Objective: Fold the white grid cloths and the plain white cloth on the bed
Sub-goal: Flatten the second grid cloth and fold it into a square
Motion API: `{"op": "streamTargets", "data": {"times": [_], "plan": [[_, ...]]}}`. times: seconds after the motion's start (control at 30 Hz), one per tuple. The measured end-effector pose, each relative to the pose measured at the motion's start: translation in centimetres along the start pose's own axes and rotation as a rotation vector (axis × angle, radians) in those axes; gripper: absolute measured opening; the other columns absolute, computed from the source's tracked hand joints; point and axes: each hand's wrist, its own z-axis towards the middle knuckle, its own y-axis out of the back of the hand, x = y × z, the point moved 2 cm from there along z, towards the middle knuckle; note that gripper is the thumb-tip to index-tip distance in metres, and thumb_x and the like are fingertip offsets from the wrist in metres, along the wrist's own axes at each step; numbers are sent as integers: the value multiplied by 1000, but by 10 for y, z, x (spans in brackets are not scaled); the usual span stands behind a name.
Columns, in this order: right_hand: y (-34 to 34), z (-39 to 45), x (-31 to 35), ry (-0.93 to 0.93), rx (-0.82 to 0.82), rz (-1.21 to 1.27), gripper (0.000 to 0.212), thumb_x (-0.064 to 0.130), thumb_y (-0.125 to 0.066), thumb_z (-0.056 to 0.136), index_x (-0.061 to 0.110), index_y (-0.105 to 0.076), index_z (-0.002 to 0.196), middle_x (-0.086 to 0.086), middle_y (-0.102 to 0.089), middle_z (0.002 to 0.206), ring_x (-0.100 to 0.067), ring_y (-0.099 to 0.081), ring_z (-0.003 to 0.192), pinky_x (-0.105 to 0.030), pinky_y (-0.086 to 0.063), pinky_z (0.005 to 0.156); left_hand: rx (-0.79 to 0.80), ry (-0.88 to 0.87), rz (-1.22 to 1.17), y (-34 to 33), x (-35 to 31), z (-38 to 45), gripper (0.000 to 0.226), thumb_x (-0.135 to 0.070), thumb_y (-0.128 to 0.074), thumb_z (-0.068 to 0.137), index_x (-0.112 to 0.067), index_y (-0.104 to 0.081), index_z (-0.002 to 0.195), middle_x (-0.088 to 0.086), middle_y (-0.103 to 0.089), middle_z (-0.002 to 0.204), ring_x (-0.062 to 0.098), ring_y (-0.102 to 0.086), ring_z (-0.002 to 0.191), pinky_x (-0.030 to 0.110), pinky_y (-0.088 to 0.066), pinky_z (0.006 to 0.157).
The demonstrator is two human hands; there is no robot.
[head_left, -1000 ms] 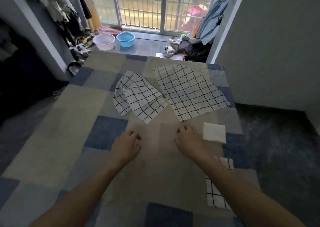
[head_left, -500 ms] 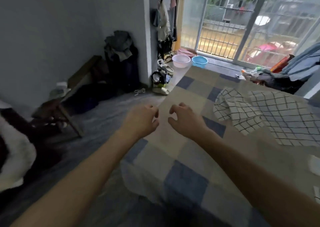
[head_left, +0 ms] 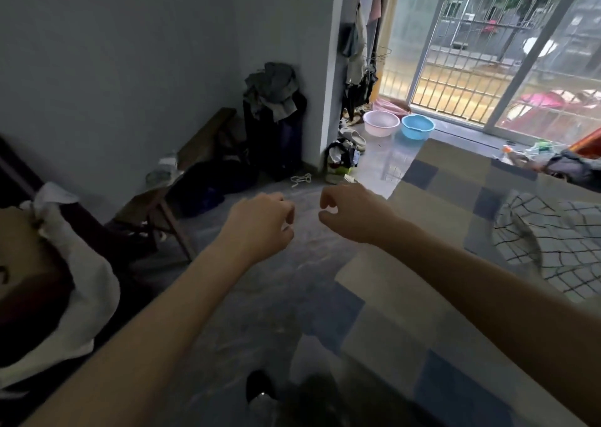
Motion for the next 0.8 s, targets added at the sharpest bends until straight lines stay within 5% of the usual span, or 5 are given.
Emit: {"op": "streamTargets", "data": {"times": [0.43,0.8], "plan": [[-7,196,-28,-221,-87,125,21,41,-55,84,29,-60,101,3,-60,110,-21,-58,99,-39,-50,82,72,-133,-60,2,130,196,12,-42,-54,90,-32,-58,96,-13,-55,104,11,-55,96,33,-50,77],[14,256,-95,-474,-200,168,43,41,-58,88,24,-49,127,-5,-48,129,-24,-58,105,-40,-51,87,111,-361,-137,-25,115,337,15,-41,-58,88,-33,-62,99,-14,-55,105,9,-56,99,29,-47,78]]}}
